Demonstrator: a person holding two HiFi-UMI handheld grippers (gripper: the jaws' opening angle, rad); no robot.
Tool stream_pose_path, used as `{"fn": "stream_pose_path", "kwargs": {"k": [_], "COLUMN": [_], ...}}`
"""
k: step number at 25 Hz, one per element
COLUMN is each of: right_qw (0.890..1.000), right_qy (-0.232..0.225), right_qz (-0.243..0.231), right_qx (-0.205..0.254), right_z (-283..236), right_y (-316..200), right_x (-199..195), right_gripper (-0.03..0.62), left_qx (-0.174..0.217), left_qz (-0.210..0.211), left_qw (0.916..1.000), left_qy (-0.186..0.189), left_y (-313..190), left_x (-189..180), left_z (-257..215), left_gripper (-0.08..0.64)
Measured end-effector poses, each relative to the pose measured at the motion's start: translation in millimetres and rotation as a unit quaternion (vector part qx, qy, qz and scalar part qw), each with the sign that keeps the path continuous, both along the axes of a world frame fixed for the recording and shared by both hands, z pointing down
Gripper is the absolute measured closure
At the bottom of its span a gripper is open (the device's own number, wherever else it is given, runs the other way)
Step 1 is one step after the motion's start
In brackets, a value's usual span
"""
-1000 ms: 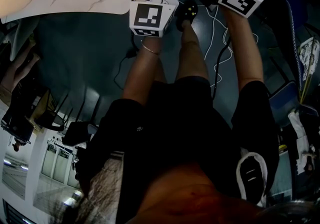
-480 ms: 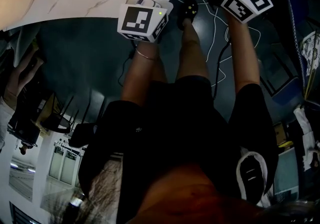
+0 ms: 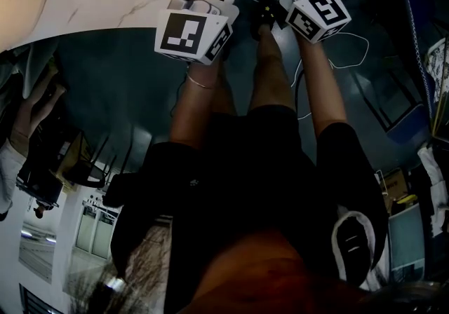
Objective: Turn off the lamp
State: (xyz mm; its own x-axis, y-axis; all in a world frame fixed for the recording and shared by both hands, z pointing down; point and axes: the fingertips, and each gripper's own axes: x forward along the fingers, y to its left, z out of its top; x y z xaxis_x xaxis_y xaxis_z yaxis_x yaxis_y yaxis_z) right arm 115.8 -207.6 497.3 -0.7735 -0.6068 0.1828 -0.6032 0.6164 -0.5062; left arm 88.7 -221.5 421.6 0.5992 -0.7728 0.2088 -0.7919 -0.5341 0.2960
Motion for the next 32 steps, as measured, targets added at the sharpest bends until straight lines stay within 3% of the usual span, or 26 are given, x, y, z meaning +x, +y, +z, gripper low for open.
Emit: {"fn": "stream_pose_path", "kwargs": {"k": [3,10,15,17,26,32], "right_qw": [1.0,0.999,0.998,0.998,0.993,0.989], "right_qy": [-0.018,-0.029,-0.038,-0.053,-0.086,-0.109], "right_qz": [0.007,0.013,0.02,0.013,-0.004,-0.011], "right_qx": [-0.008,-0.027,-0.037,-0.041,-0.081,-0.104], "right_z": [-0.9,5.1,6.5,3.4,4.9,7.2], "right_y": [1.2,-3.4,-4.1,-2.8,1.6,4.3], "right_x": [-7.6,-24.1,-24.6,-26.0,-24.6,-19.0], "right_gripper": [0.442,0.433,0.444,0.506,0.514,0.514], "left_qx": [0.004,0.015,0.017,0.018,0.051,0.048], "left_qz": [0.003,0.012,0.018,0.019,0.069,0.07], "left_qw": [1.0,0.9996,0.9992,0.9991,0.9963,0.9962], "left_qy": [0.004,0.023,0.03,0.033,-0.003,-0.015], "left_y": [0.9,4.0,8.2,9.2,19.2,26.5], "left_x": [1.5,6.6,6.8,6.9,9.9,10.7], "left_z": [-3.8,-17.3,-21.3,-21.9,-14.2,-2.4], "left_gripper": [0.548,0.548,0.549,0.549,0.548,0.541]}}
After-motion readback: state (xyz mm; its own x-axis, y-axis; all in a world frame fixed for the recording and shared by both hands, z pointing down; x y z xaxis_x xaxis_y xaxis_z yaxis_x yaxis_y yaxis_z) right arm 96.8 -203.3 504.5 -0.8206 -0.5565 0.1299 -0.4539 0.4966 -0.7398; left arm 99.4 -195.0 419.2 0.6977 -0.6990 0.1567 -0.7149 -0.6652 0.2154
